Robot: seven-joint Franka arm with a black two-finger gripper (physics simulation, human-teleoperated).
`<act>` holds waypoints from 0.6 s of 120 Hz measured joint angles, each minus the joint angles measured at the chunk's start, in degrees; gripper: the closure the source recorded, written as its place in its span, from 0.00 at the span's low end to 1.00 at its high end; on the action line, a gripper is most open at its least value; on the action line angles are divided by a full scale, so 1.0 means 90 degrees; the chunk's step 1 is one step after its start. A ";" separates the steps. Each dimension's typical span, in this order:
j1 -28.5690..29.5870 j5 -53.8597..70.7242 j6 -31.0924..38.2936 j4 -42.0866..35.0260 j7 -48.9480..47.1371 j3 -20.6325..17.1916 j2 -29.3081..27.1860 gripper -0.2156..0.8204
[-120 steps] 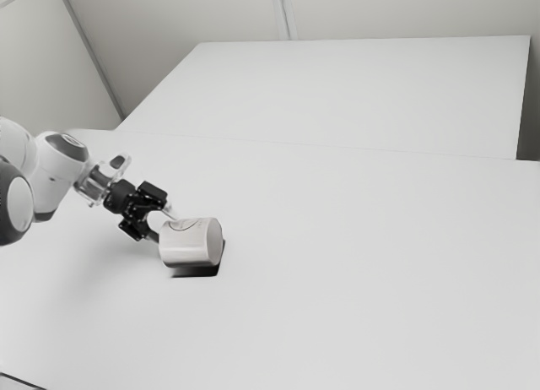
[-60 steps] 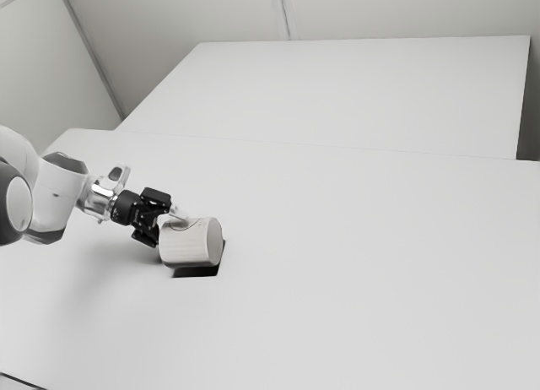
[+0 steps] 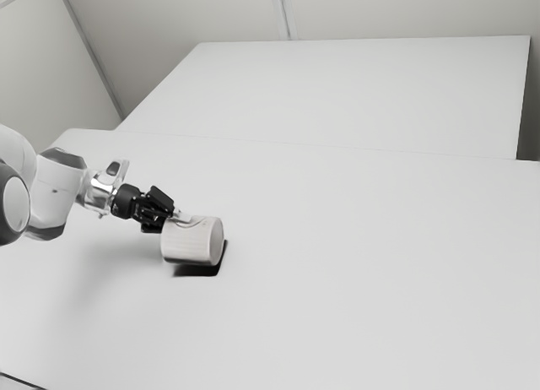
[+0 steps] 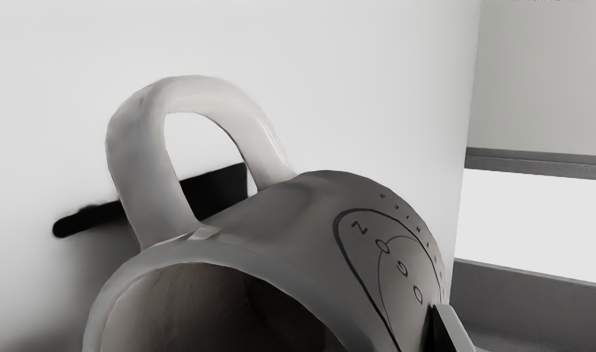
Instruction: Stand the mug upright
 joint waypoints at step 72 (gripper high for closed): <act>-0.0591 -0.0397 0.0363 -0.0027 0.0000 -0.0033 -0.0818 0.93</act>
